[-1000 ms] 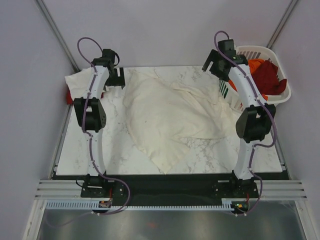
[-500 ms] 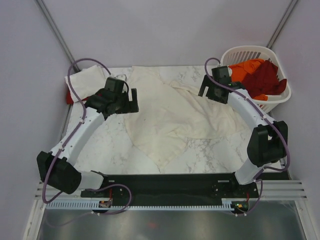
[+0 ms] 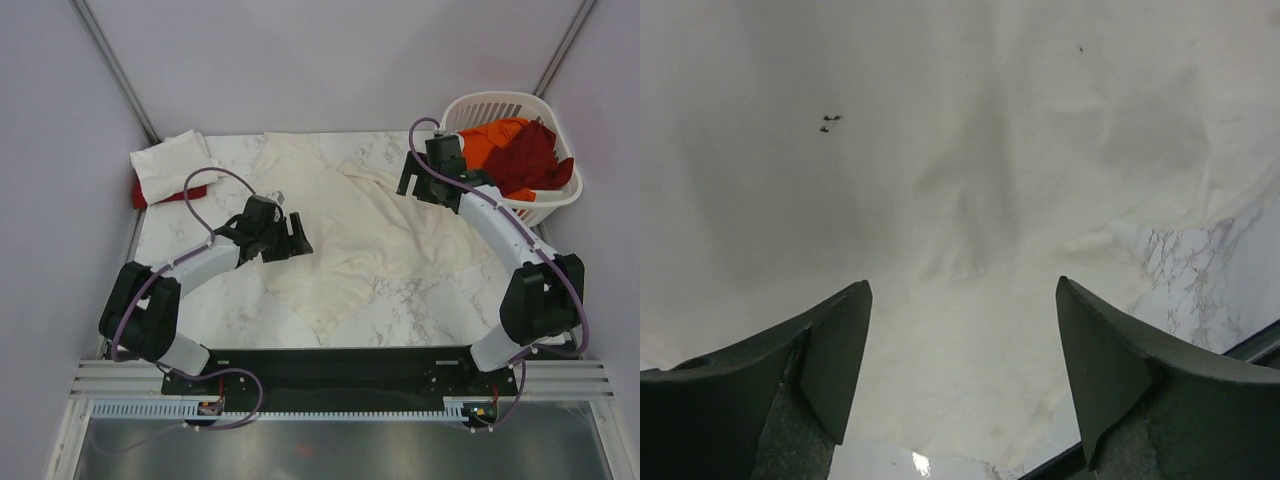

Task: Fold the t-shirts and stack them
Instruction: Flatten the tshirt out

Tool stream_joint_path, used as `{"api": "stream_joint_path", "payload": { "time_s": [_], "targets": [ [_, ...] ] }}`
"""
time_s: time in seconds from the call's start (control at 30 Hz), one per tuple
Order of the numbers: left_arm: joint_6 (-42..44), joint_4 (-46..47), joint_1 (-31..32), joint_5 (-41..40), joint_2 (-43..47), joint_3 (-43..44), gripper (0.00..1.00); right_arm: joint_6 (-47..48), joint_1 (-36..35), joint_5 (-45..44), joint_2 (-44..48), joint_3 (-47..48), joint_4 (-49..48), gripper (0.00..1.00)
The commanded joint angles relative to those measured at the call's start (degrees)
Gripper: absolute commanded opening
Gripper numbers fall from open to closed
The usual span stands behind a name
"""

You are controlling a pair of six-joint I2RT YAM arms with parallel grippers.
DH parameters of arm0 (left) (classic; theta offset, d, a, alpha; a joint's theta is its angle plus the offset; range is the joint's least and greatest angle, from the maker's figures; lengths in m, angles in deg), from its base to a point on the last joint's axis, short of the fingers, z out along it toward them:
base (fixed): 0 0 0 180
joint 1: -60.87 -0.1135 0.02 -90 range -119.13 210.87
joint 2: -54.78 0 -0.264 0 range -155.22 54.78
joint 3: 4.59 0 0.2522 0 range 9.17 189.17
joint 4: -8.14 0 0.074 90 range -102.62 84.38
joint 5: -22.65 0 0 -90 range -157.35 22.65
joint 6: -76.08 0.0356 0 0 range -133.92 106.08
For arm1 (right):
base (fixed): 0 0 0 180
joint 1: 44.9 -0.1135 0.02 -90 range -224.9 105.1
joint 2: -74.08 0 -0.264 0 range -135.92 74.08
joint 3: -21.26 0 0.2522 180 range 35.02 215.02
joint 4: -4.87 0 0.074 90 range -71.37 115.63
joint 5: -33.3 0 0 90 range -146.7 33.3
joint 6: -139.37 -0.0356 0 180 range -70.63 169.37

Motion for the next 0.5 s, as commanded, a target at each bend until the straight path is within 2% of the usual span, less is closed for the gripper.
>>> {"api": "stream_joint_path", "payload": {
  "time_s": [0.0,0.17,0.33,0.37,0.4,0.47],
  "targets": [
    [-5.12,6.67,-0.27,0.34,-5.47,0.34,0.81,1.76,-0.02,-0.57,2.84,-1.07,-1.51,0.98],
    [-7.85,3.68,-1.41,-3.35,-0.05,-6.50,0.80,2.29,0.07,-0.83,3.46,-1.51,-1.51,0.98],
    [-7.77,2.70,-5.88,-5.03,6.80,-8.28,0.81,2.37,0.07,-0.66,2.41,-0.72,-1.51,0.98],
    [-8.03,-2.26,-8.76,-7.55,8.91,-9.15,0.81,2.38,0.15,-0.83,2.41,-0.63,-1.51,0.98],
    [-8.03,-9.35,-10.97,-5.40,11.10,-9.85,0.82,2.55,0.15,-1.01,2.06,-0.54,-1.51,0.98],
    [-7.16,-11.69,-15.19,-2.06,19.59,-11.78,0.82,2.90,0.15,-1.10,1.79,-0.63,-1.51,0.98]
  ]
}}
